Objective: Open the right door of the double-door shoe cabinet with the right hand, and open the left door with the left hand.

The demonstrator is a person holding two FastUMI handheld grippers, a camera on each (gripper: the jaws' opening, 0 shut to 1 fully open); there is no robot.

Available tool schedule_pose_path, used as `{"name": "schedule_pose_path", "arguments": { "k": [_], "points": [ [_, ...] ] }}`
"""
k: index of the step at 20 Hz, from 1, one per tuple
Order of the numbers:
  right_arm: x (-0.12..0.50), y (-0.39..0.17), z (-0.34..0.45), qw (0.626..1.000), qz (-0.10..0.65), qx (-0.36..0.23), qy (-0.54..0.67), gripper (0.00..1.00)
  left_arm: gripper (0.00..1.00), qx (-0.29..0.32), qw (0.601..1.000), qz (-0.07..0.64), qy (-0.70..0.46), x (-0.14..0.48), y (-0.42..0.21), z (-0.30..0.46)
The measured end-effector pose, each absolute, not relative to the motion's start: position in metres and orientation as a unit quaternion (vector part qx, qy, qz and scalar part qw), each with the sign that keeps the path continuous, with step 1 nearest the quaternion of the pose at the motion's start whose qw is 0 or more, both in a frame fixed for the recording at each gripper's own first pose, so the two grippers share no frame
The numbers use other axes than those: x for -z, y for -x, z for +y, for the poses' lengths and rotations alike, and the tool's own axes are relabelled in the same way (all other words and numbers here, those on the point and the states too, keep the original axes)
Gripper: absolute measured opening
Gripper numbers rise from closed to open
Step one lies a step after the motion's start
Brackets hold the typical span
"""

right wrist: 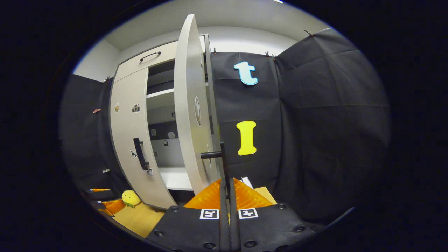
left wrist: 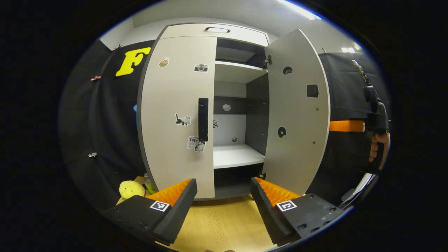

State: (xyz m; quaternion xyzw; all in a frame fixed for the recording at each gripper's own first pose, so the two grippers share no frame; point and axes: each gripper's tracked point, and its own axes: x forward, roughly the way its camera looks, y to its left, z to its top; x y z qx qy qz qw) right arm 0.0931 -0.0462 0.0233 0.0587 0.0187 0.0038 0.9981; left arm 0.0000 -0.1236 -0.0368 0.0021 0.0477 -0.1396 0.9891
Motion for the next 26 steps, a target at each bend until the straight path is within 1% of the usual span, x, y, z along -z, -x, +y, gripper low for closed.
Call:
{"name": "schedule_pose_path", "arguments": {
  "k": [3,6,8,9,12,13,15,16,19,20,21,22,23,24,26],
  "points": [
    [-0.024,-0.067,-0.054,0.998,-0.001,0.024,-0.061,0.05,0.95,0.144,0.988,0.055,-0.006,0.042,-0.012,-0.123],
    [-0.023,-0.043,-0.047,0.997,-0.017,0.034,-0.062,0.14,0.95,0.135,0.990,0.051,-0.010,0.035,-0.030,-0.113],
    [-0.010,-0.032,-0.040,0.997,-0.008,0.046,-0.054,0.31,0.95,0.119,0.992,0.043,-0.009,0.026,-0.046,-0.101],
    [-0.003,-0.028,-0.030,0.998,-0.002,0.038,-0.050,0.28,0.95,0.110,0.993,0.043,-0.007,0.021,-0.056,-0.095],
    [0.015,-0.024,0.008,1.000,0.009,0.008,-0.028,0.99,0.95,0.089,0.996,0.029,0.002,0.002,-0.082,-0.082],
    [0.022,-0.023,0.023,0.999,0.016,-0.007,-0.028,0.98,0.95,0.085,0.996,0.023,0.002,-0.004,-0.089,-0.079],
    [0.039,-0.026,0.041,0.999,0.034,-0.018,-0.023,0.96,0.95,0.080,0.997,0.015,-0.003,-0.014,-0.105,-0.076],
    [0.042,-0.029,0.051,0.999,0.040,-0.022,-0.018,1.00,0.95,0.080,0.997,0.012,-0.003,-0.018,-0.113,-0.076],
    [0.058,-0.039,0.080,0.997,0.056,-0.051,-0.024,0.98,0.95,0.082,0.997,0.004,0.005,-0.031,-0.135,-0.080],
    [0.061,-0.042,0.088,0.996,0.060,-0.060,-0.024,0.99,0.92,0.081,0.997,0.001,0.005,-0.036,-0.144,-0.081],
    [0.063,-0.046,0.092,0.996,0.062,-0.066,-0.022,0.99,0.95,0.078,0.997,0.000,0.004,-0.040,-0.151,-0.081],
    [0.066,-0.050,0.095,0.995,0.065,-0.068,-0.019,0.99,0.95,0.075,0.997,-0.005,0.007,-0.046,-0.160,-0.082],
    [0.068,-0.055,0.098,0.995,0.065,-0.069,-0.017,0.99,0.92,0.070,0.997,-0.007,0.010,-0.049,-0.169,-0.082],
    [0.070,-0.060,0.100,0.995,0.066,-0.069,-0.016,0.99,0.95,0.067,0.998,-0.008,0.014,-0.052,-0.178,-0.083],
    [0.073,-0.065,0.103,0.995,0.066,-0.071,-0.025,0.99,0.95,0.071,0.997,0.002,0.023,-0.053,-0.195,-0.088]
  ]
}}
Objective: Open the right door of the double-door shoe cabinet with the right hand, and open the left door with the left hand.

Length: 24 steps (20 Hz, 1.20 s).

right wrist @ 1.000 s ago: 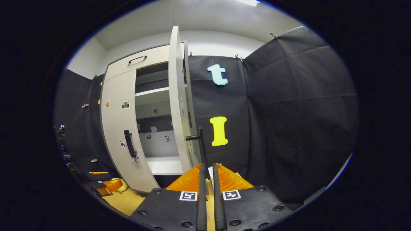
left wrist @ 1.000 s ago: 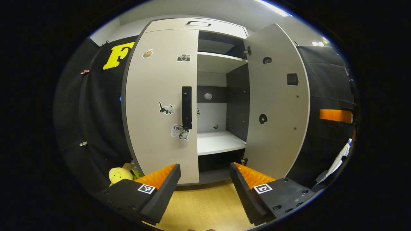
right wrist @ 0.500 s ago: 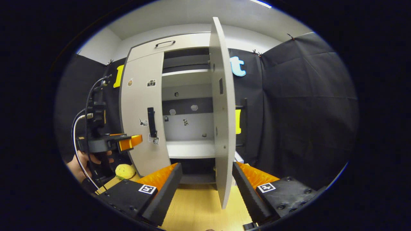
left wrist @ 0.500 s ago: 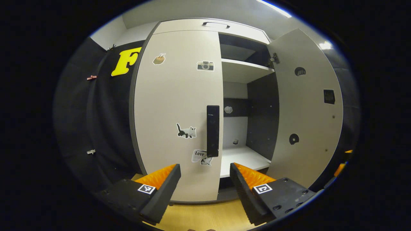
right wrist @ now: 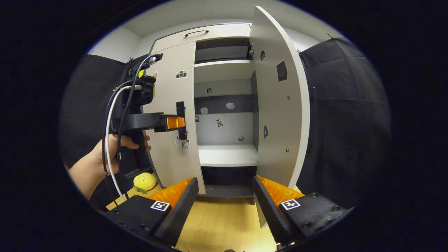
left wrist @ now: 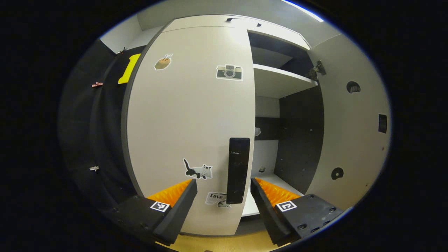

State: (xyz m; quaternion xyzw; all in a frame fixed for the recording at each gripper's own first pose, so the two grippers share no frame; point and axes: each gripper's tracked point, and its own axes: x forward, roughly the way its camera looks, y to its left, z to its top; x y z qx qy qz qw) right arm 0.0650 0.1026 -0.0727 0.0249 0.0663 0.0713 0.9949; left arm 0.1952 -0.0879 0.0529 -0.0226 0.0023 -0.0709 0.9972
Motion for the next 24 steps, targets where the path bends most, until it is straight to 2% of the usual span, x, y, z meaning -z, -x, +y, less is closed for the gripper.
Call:
{"name": "schedule_pose_path", "arguments": {
  "k": [4,6,7,9,11,12,14,17,22,24],
  "points": [
    [0.080,-0.076,0.101,0.994,0.067,-0.077,-0.031,0.98,0.92,0.067,0.998,0.005,0.018,-0.056,-0.219,-0.094],
    [0.086,-0.082,0.100,0.993,0.073,-0.084,-0.031,0.98,0.82,0.061,0.998,0.010,0.011,-0.053,-0.227,-0.098],
    [0.089,-0.085,0.101,0.993,0.077,-0.089,-0.033,0.98,0.80,0.050,0.999,0.014,0.008,-0.050,-0.228,-0.096],
    [0.094,-0.091,0.097,0.992,0.079,-0.091,-0.027,0.98,0.68,0.041,0.999,0.006,0.009,-0.050,-0.231,-0.096],
    [0.097,-0.097,0.093,0.993,0.078,-0.093,-0.008,0.98,0.63,0.048,0.999,0.004,0.017,-0.051,-0.230,-0.104],
    [0.098,-0.099,0.095,0.992,0.079,-0.098,-0.008,0.98,0.48,0.053,0.998,0.003,0.023,-0.051,-0.231,-0.109],
    [0.100,-0.099,0.099,0.990,0.084,-0.112,-0.015,0.98,0.35,0.046,0.999,-0.003,0.011,-0.050,-0.230,-0.108],
    [0.105,-0.102,0.098,0.989,0.089,-0.120,-0.010,0.98,0.32,0.049,0.999,0.000,0.008,-0.047,-0.230,-0.109],
    [0.108,-0.102,0.102,0.985,0.099,-0.138,-0.017,0.98,0.17,0.047,0.999,0.007,0.001,-0.046,-0.230,-0.109],
    [0.108,-0.100,0.101,0.985,0.100,-0.141,-0.012,0.98,0.17,0.047,0.999,0.008,0.007,-0.045,-0.229,-0.109]
  ]
}}
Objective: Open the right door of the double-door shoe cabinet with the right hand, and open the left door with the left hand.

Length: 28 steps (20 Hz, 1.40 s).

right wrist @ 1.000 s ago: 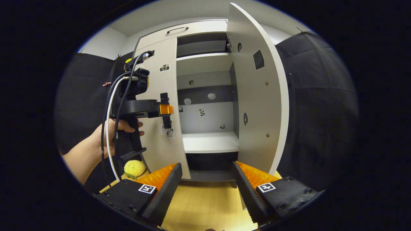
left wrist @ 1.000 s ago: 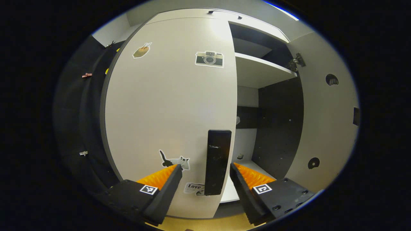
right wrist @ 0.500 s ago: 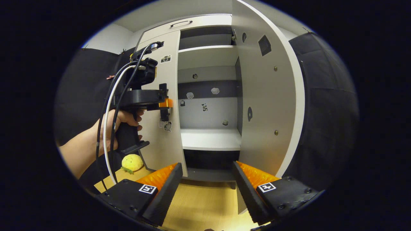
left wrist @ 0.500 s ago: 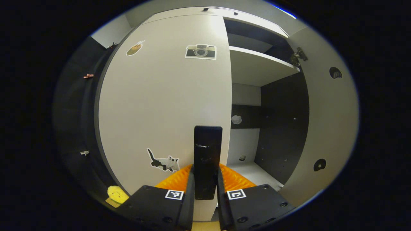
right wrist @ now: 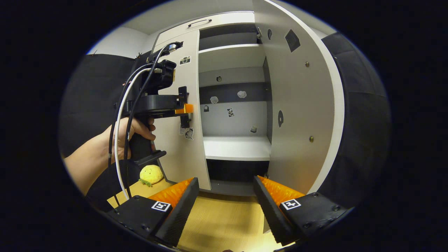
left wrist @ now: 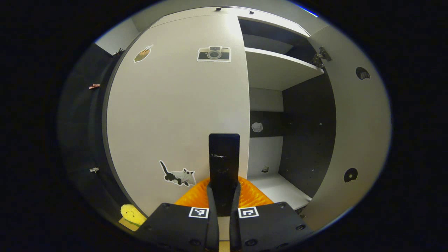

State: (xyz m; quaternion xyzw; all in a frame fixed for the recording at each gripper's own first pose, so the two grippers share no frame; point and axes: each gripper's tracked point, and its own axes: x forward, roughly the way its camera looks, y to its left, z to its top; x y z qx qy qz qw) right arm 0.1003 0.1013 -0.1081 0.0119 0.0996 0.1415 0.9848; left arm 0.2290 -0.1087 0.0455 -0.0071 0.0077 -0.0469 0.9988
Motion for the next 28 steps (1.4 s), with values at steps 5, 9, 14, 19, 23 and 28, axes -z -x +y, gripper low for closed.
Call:
{"name": "schedule_pose_path", "arguments": {
  "k": [5,9,14,19,23,28],
  "points": [
    [0.111,-0.094,0.102,0.983,0.107,-0.146,-0.008,0.98,0.16,0.049,0.999,0.006,0.013,-0.044,-0.220,-0.106],
    [0.108,-0.077,0.116,0.982,0.117,-0.147,-0.027,0.98,0.16,0.068,0.998,0.001,0.010,-0.043,-0.208,-0.100],
    [0.095,-0.066,0.119,0.987,0.102,-0.111,-0.048,0.99,0.17,0.086,0.996,0.008,0.008,-0.043,-0.192,-0.089],
    [0.104,-0.048,0.139,0.987,0.114,-0.098,-0.049,0.98,0.16,0.103,0.994,0.009,0.019,-0.041,-0.183,-0.076],
    [0.102,-0.036,0.137,0.992,0.103,-0.066,-0.045,0.99,0.16,0.119,0.993,0.001,0.020,-0.039,-0.177,-0.069],
    [0.094,-0.029,0.130,0.995,0.087,-0.026,-0.039,0.98,0.16,0.115,0.993,-0.013,0.016,-0.036,-0.159,-0.050]
  ]
}}
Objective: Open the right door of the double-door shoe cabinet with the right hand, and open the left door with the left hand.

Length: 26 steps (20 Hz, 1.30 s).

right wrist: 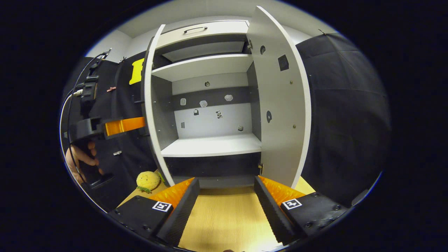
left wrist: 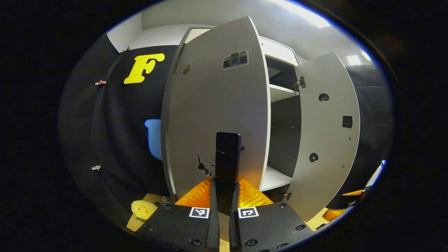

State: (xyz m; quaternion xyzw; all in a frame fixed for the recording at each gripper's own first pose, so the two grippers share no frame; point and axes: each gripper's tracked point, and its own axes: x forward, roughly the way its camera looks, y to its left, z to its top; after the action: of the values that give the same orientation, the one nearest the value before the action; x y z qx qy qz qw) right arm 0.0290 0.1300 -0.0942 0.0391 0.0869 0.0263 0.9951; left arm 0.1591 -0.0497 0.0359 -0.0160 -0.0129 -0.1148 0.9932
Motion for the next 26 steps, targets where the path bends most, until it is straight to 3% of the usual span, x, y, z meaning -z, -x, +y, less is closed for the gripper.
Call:
{"name": "schedule_pose_path", "arguments": {
  "k": [5,10,12,13,20,26],
  "points": [
    [0.092,-0.025,0.128,0.996,0.082,-0.010,-0.024,0.98,0.15,0.070,0.997,-0.018,-0.003,-0.037,-0.133,0.022],
    [0.097,-0.023,0.126,0.995,0.094,-0.001,-0.036,0.99,0.07,0.005,1.000,-0.007,-0.028,-0.032,-0.130,0.103],
    [0.092,-0.021,0.126,0.995,0.094,-0.001,-0.041,0.99,0.05,0.067,0.997,-0.003,0.025,-0.036,-0.133,0.086],
    [0.089,-0.019,0.125,0.995,0.093,0.002,-0.038,0.99,0.05,0.069,0.997,0.001,0.030,-0.033,-0.131,0.084],
    [0.069,-0.008,0.107,0.996,0.086,0.029,-0.016,0.98,0.05,0.056,0.998,0.004,-0.008,-0.026,-0.133,0.093],
    [0.062,-0.008,0.096,0.996,0.081,0.018,-0.022,0.99,0.05,0.027,1.000,0.003,0.003,-0.039,-0.123,0.096]
  ]
}}
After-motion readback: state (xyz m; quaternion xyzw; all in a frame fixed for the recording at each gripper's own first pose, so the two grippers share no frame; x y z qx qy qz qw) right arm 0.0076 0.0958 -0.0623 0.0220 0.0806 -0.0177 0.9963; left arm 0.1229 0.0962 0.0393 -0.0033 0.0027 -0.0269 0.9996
